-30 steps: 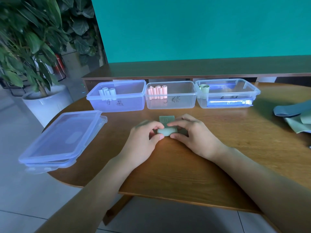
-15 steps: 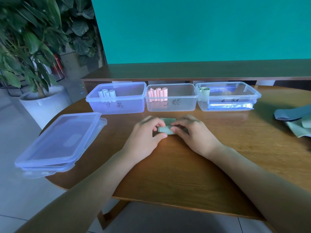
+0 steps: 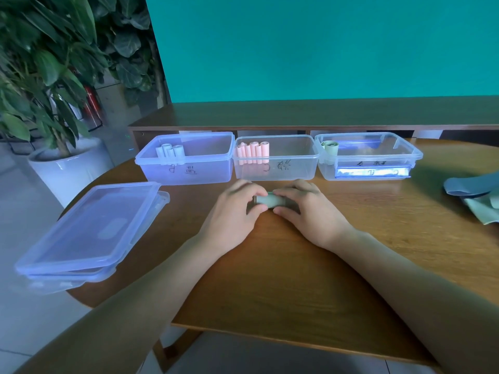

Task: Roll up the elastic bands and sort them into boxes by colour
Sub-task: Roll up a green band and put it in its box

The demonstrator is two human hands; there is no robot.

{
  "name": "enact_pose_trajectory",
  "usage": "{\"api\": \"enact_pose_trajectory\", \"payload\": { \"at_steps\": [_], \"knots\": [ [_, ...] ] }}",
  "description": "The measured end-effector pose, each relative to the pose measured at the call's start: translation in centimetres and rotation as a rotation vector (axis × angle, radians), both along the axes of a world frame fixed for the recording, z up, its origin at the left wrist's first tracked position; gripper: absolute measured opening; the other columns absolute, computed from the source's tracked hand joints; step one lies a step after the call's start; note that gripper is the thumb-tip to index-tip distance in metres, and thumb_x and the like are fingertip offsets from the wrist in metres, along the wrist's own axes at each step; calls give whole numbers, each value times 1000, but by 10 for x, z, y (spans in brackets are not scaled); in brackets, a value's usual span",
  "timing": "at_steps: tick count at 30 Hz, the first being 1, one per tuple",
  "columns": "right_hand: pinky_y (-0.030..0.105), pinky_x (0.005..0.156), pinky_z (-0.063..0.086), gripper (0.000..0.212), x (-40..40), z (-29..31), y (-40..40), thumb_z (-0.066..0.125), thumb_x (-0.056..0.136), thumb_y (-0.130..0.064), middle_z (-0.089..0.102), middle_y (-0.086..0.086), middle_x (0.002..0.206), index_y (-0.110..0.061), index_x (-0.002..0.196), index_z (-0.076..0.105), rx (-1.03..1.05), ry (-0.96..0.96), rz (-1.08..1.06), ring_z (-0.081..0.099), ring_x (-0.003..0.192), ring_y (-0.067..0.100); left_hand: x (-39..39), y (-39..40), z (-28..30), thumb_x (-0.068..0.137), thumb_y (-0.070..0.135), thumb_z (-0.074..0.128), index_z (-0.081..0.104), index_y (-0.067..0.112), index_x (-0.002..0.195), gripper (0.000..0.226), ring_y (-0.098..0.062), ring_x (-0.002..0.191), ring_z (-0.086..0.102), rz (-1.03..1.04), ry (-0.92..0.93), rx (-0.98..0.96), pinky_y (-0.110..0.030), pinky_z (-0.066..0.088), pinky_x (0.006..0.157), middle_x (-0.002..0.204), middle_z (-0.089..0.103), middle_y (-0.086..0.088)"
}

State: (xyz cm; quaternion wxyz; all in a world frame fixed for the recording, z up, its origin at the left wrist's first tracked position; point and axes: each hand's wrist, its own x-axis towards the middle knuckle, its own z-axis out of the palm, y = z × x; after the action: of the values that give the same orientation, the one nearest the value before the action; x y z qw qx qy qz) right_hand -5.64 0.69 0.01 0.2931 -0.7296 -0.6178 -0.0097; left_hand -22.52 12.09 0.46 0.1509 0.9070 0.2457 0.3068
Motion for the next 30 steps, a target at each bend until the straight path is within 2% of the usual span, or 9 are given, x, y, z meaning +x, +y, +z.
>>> {"api": "enact_pose_trajectory", "payload": {
  "at_steps": [7, 10, 13, 16, 22, 26, 30],
  "knots": [
    [43, 116, 33, 54, 3, 2, 9, 49, 103, -46, 42, -5, 145, -30, 153, 40, -99, -83, -66, 34, 137, 20, 9, 9, -2, 95, 36, 64, 61, 30, 128, 33, -5, 111, 52, 5, 56, -14, -19, 40, 91, 127, 55, 15],
    [42, 112, 38, 49, 4, 4, 12, 56, 102, -37, 48, -5, 141, -31, 149, 44, -44, -49, -29, 42, 129, 20, 14, 13, -1, 95, 42, 62, 57, 30, 135, 41, -8, 119, 49, 20, 96, -28, -22, 38, 96, 134, 53, 13],
    [44, 101, 48, 36, 8, 4, 17, 63, 98, -31, 59, -4, 126, -28, 132, 53, -13, 27, -38, 56, 113, 20, 19, 20, -1, 95, 44, 62, 55, 29, 138, 46, -10, 124, 47, 31, 134, -36, -24, 36, 98, 137, 53, 10],
    [45, 97, 50, 29, 13, 4, 24, 63, 97, -33, 63, -4, 118, -28, 125, 53, -35, 50, -55, 60, 106, 19, 24, 26, 0, 96, 43, 62, 55, 29, 138, 45, -13, 122, 49, 31, 158, -59, -25, 36, 97, 136, 56, 8],
    [40, 98, 49, 35, 19, 5, 32, 58, 101, -36, 65, -2, 121, -27, 134, 55, -51, 113, -51, 60, 108, 17, 33, 33, 3, 99, 38, 59, 59, 25, 130, 34, -17, 111, 57, 48, 175, -108, -35, 50, 96, 126, 62, 3],
    [23, 94, 46, 40, 20, 8, 25, 67, 96, -30, 63, -9, 113, -26, 135, 58, 12, 247, 11, 59, 102, 7, 31, 28, 5, 102, 34, 55, 55, 22, 137, 37, -9, 113, 53, 40, 146, -160, -23, 42, 93, 133, 58, 3],
    [21, 90, 52, 44, 19, 11, 5, 71, 90, -41, 67, -12, 104, -27, 130, 63, 108, 487, 65, 65, 96, 5, 29, 14, 8, 102, 30, 54, 52, 25, 136, 35, 1, 111, 49, 8, 15, -233, -5, 35, 85, 127, 55, 13]
  ]
}}
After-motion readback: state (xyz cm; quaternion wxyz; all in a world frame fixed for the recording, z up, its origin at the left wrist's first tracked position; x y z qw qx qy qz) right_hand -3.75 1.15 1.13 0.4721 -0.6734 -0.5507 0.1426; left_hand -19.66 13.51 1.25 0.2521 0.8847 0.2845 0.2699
